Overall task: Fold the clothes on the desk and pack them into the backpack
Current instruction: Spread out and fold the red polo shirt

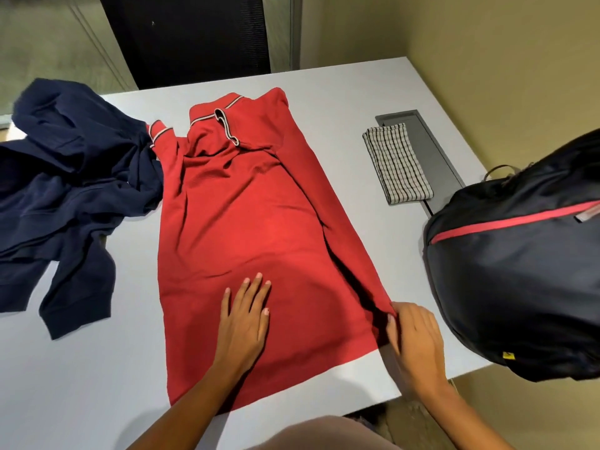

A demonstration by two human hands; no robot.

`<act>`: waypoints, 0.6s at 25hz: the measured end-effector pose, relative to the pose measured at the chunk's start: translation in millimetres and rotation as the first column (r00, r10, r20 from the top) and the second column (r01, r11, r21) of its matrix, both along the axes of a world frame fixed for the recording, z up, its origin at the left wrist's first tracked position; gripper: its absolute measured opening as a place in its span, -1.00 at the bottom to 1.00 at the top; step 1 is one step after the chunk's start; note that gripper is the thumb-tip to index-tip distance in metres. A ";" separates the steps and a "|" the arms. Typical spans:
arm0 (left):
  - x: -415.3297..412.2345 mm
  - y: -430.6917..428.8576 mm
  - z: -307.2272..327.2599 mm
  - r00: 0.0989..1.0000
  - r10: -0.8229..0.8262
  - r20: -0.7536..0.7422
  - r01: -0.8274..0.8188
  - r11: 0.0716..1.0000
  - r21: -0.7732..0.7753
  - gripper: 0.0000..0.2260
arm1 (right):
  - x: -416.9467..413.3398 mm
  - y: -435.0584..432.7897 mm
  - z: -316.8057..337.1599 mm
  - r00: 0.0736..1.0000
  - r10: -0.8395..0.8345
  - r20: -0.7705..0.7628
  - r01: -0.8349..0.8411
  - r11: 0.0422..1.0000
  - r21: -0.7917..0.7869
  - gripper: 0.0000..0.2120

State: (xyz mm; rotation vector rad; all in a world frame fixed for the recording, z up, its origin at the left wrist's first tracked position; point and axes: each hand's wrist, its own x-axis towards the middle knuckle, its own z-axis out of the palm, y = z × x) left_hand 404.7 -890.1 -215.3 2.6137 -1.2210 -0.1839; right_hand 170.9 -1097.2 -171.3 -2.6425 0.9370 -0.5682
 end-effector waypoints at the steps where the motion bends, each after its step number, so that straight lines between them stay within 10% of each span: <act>1: -7.1 -4.2 4.1 1.000 -0.022 -0.012 0.022 0.999 -0.027 -0.55 | 0.7 5.3 6.5 0.999 0.030 0.040 -0.030 1.000 -0.004 -0.78; 7: -35.3 -28.8 16.1 0.991 -0.123 -0.053 0.118 0.989 -0.094 -0.57 | -19.8 45.0 -24.5 0.947 0.200 -0.253 -0.212 0.977 -0.020 -0.56; 12: -42.9 -44.4 17.5 0.973 -0.223 -0.053 0.220 0.974 -0.058 -0.55 | -15.2 36.5 -14.0 0.989 0.023 -0.148 -0.014 0.998 0.058 -0.46; 15: -46.8 -55.4 16.5 0.948 -0.312 -0.066 0.310 0.950 -0.029 -0.53 | -5.1 24.8 -12.3 0.996 -0.075 -0.042 0.085 0.925 0.370 -0.52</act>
